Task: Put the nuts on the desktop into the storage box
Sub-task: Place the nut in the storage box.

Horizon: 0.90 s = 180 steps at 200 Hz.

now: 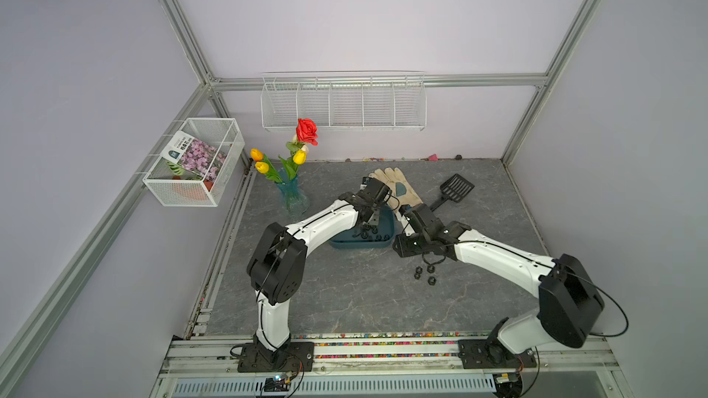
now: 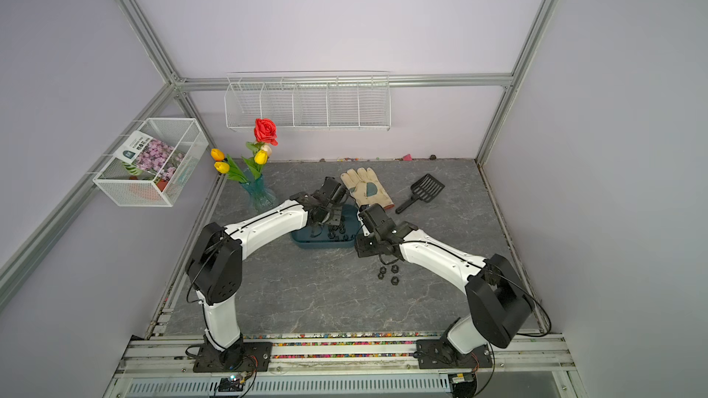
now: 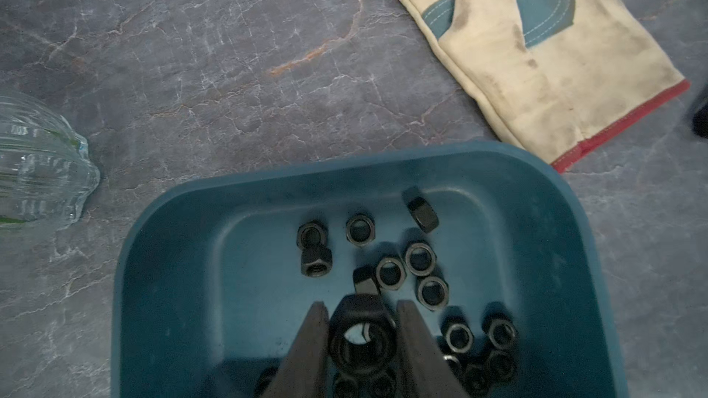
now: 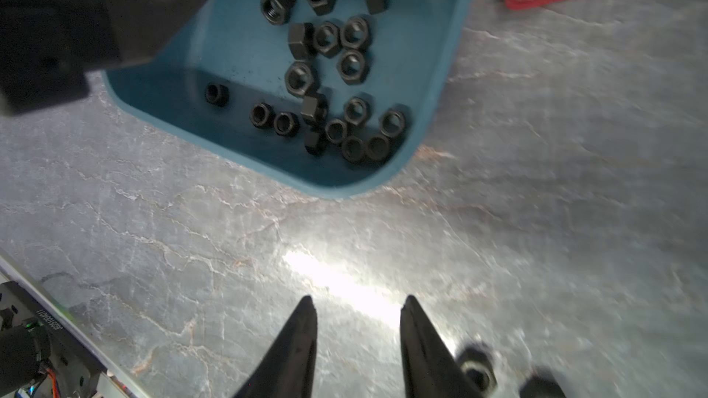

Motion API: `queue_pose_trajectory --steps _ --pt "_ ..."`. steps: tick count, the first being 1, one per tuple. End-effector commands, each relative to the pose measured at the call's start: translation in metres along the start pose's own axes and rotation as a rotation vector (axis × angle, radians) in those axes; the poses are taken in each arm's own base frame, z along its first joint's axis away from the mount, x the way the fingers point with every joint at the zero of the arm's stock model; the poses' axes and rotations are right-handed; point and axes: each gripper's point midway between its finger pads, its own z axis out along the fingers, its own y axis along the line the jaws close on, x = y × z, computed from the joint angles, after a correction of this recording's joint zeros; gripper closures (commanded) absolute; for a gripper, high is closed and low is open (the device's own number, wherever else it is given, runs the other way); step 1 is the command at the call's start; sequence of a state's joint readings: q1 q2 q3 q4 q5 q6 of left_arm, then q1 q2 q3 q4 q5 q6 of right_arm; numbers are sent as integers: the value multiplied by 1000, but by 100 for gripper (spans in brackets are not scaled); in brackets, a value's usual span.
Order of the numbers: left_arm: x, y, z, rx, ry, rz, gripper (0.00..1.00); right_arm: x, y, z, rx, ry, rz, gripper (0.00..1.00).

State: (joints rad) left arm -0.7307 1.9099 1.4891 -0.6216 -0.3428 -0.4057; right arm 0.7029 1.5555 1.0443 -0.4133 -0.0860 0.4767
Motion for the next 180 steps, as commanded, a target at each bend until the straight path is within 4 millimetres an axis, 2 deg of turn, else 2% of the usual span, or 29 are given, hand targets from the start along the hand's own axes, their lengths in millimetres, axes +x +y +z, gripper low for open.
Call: queue_pose_trajectory --steps 1,74,149,180 --pt "-5 1 11 28 -17 -14 79 -10 15 9 -49 6 -43 61" --pt "3 10 51 28 4 -29 79 -17 23 43 -76 67 -55 61" --pt "10 13 70 15 24 -33 79 -17 25 34 -85 57 -61 61" --pt "16 10 77 24 49 -32 75 -17 25 30 -86 52 -60 61"
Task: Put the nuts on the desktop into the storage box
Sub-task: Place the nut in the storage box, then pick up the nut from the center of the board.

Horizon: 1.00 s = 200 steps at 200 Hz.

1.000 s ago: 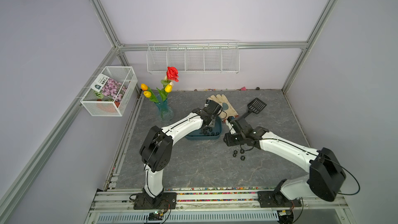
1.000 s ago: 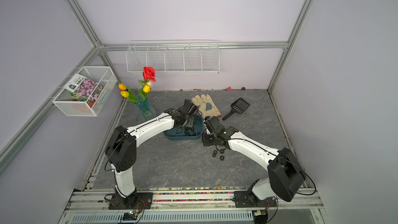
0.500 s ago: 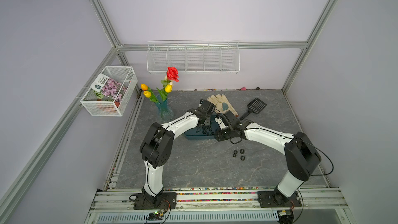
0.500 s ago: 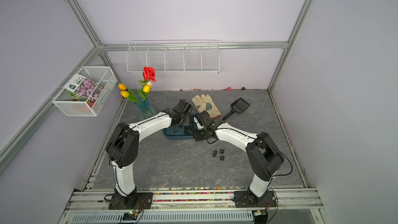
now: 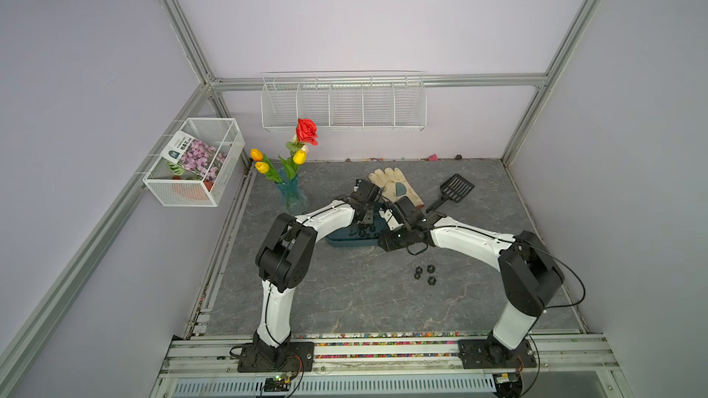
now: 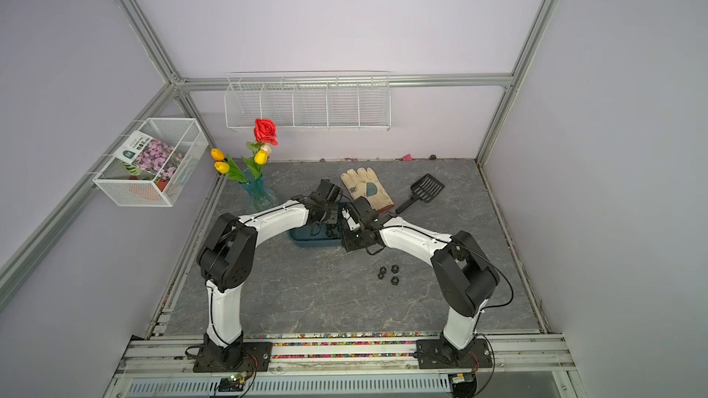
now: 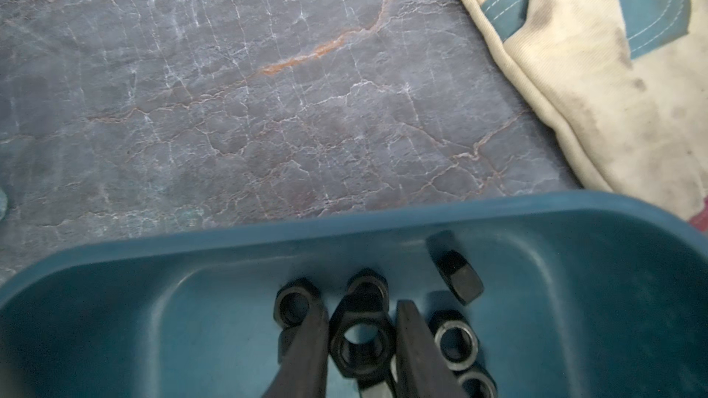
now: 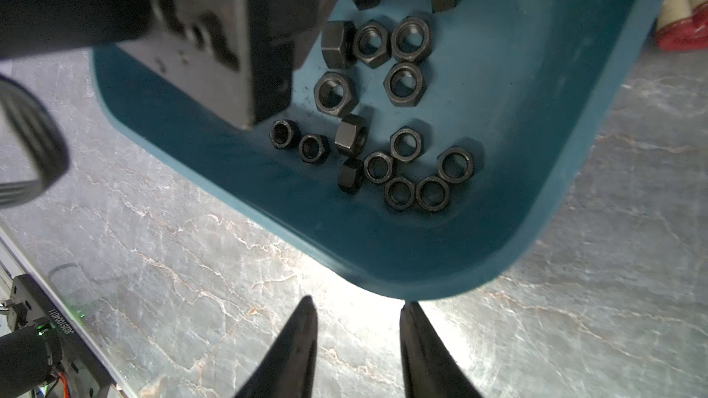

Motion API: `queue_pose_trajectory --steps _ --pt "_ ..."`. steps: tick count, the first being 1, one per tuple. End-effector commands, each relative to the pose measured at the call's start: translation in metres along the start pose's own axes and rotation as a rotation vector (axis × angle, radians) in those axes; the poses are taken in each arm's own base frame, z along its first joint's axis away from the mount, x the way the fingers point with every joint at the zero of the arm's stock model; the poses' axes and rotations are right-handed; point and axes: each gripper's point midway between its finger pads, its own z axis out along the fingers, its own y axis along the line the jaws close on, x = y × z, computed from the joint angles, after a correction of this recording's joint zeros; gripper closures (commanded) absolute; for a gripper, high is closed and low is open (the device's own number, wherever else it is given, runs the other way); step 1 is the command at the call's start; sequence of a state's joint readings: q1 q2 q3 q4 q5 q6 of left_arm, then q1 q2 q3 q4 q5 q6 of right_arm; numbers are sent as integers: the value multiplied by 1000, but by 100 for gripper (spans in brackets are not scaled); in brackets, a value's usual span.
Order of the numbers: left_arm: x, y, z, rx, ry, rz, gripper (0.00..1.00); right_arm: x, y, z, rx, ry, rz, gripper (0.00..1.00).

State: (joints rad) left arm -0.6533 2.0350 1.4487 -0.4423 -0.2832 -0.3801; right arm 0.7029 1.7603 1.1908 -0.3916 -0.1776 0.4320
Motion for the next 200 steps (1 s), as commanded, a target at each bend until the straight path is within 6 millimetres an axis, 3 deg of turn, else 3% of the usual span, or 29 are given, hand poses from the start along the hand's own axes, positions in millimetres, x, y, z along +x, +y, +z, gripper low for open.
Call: queue_pose_trajectory --steps 1,74,122,162,200 --pt "10 -2 15 10 35 10 74 -1 6 -11 -14 -17 -21 61" --pt "15 -8 21 40 50 5 69 3 5 -12 -11 -13 -17 61" --pt "14 -11 13 64 42 2 49 4 5 -15 -10 -15 -14 61" --pt "2 -15 -10 94 -1 3 42 7 4 -24 -5 -30 -10 61" --pt "-12 -27 -48 122 -69 23 41 12 -1 -44 21 -64 1 61"
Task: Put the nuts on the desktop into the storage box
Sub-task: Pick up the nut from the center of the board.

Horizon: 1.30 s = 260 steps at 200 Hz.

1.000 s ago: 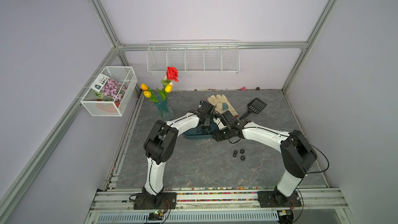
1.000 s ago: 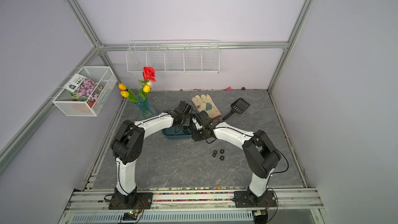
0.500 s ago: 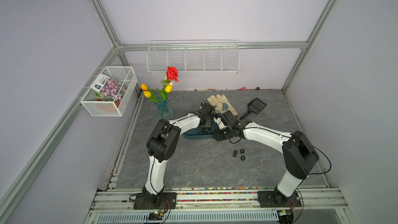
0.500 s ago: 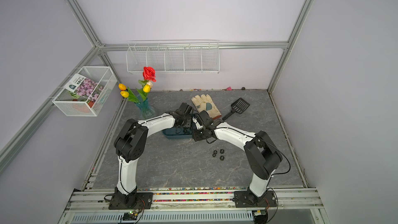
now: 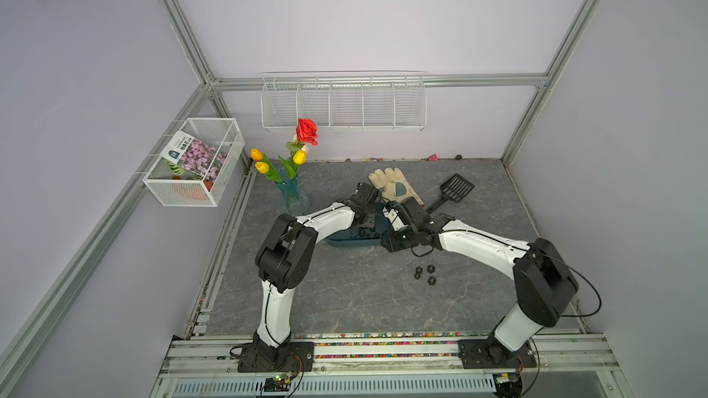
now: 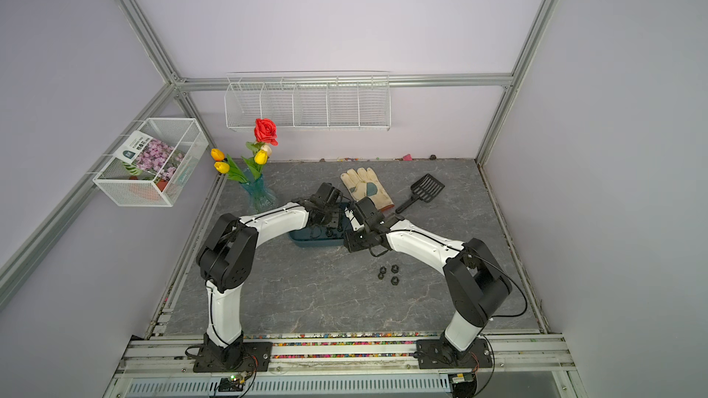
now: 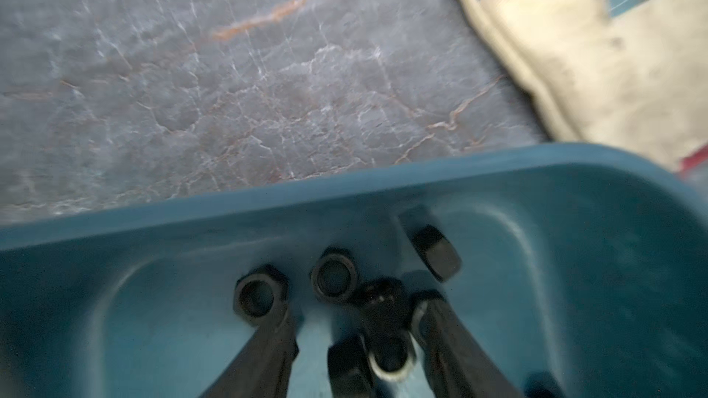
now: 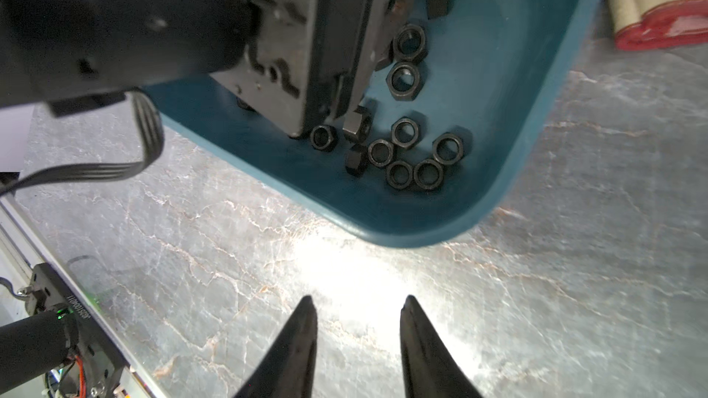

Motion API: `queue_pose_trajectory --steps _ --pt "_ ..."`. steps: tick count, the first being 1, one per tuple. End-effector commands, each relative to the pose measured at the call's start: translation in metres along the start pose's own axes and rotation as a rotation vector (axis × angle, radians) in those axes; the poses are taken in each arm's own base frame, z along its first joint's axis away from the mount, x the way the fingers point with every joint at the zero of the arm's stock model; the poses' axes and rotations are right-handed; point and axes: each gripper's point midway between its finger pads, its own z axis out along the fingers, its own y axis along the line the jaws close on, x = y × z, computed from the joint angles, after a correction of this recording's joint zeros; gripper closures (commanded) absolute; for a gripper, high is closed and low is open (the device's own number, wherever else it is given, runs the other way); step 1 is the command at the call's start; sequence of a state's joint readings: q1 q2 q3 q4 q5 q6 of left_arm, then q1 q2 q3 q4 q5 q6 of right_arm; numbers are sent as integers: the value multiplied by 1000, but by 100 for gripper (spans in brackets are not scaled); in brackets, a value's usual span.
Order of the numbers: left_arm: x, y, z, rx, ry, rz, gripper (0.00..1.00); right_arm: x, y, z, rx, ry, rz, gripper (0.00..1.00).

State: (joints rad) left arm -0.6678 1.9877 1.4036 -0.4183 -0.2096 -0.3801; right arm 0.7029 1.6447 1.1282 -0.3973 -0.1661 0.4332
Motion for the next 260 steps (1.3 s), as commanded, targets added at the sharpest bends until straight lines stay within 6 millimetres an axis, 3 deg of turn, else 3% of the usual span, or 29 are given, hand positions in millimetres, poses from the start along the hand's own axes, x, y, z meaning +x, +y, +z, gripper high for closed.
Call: queue_pose_trajectory --steps 1,54,99,160,214,260 --pt "-18 -15 -36 36 -77 21 41 8 -4 -18 30 -17 9 61" --pt "-26 -43 -90 87 -151 54 39 36 -32 -45 159 -19 65 60" --pt "-13 -65 -122 165 -176 72 38 71 -67 -60 314 6 149 57" --pt "38 -103 -146 280 -157 162 37 106 -105 -70 454 18 254 50" --pt "91 -123 -157 375 -131 262 37 121 -120 -53 442 49 314 50" --pt "124 -140 -168 469 -126 356 36 127 -126 -38 435 76 328 52"
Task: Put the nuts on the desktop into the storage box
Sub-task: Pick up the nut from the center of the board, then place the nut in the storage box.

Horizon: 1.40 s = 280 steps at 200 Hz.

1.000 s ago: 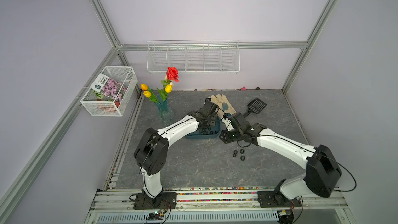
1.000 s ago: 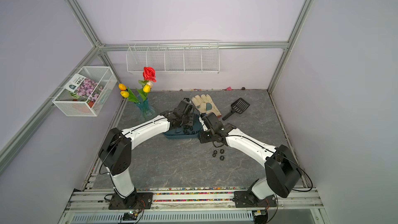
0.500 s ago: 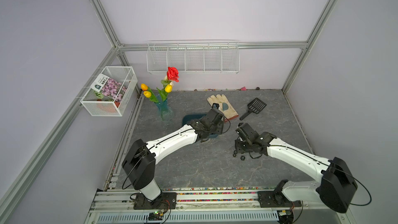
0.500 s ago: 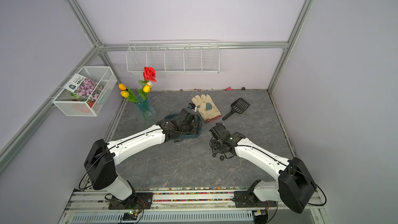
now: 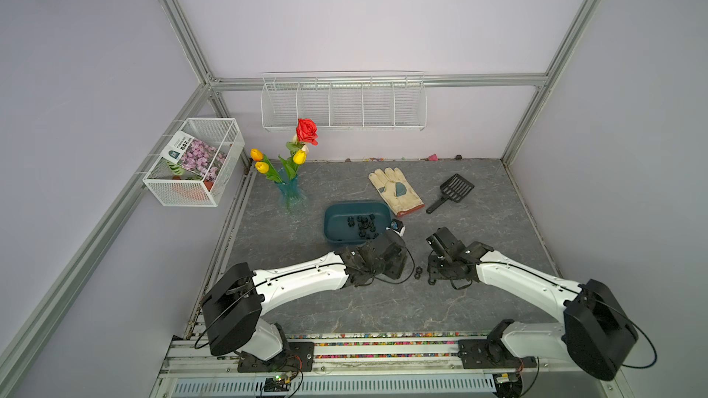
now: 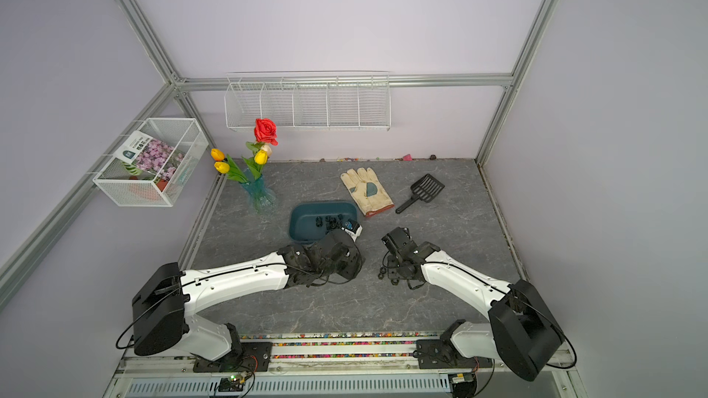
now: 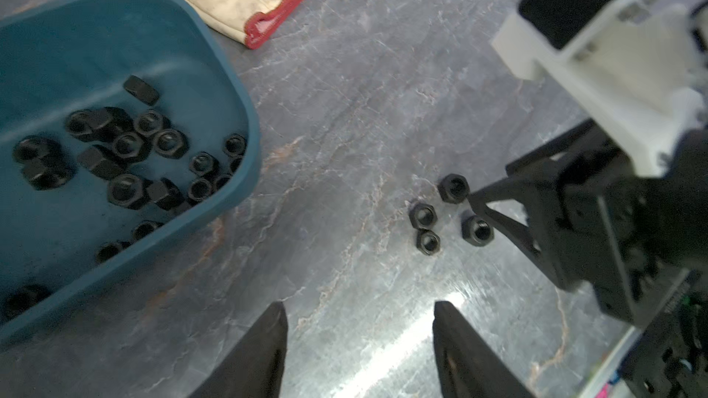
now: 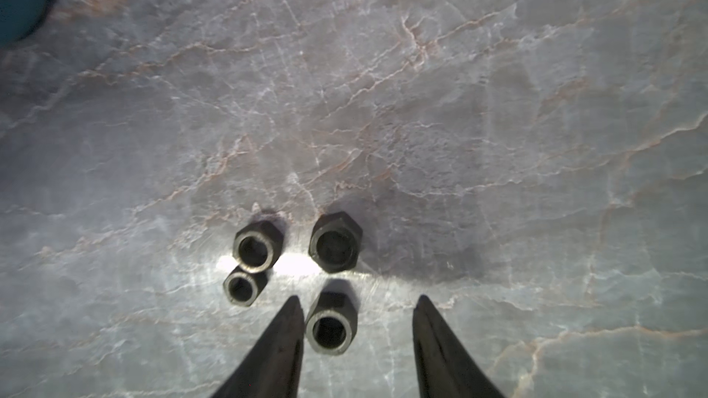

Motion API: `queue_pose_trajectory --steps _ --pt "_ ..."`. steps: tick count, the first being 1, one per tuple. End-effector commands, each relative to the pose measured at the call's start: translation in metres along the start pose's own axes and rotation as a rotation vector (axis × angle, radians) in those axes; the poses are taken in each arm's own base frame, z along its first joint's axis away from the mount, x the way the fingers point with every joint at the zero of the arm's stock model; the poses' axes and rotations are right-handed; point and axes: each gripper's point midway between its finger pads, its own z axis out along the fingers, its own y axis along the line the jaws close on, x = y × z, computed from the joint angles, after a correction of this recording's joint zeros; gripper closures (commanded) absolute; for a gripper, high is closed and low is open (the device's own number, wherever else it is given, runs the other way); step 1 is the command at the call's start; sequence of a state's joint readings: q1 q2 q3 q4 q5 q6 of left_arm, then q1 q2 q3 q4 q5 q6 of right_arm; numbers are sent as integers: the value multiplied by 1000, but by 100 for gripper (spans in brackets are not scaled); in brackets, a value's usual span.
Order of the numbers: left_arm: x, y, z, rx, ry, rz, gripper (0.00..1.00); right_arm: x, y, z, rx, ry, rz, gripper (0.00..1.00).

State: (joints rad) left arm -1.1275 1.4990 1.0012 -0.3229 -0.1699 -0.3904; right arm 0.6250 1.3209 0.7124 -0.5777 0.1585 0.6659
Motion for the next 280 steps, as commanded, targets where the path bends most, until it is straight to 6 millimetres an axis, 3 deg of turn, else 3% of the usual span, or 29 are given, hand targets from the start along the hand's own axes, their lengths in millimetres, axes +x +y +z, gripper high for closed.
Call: queue_pose_trajectory --steps 1,87,143,224,280 --pt "1 -18 -6 75 -34 47 36 1 1 11 -8 10 19 52" --pt "35 -27 -1 155 -11 76 36 -2 8 32 -22 45 14 58" --pt "38 -31 4 164 -1 79 36 -2 8 36 -17 53 14 65" --pt "36 -31 1 169 -21 80 36 -3 9 31 -18 56 -2 83" --pt "33 -23 -2 138 -65 77 36 -32 26 7 -47 7 -49 84"
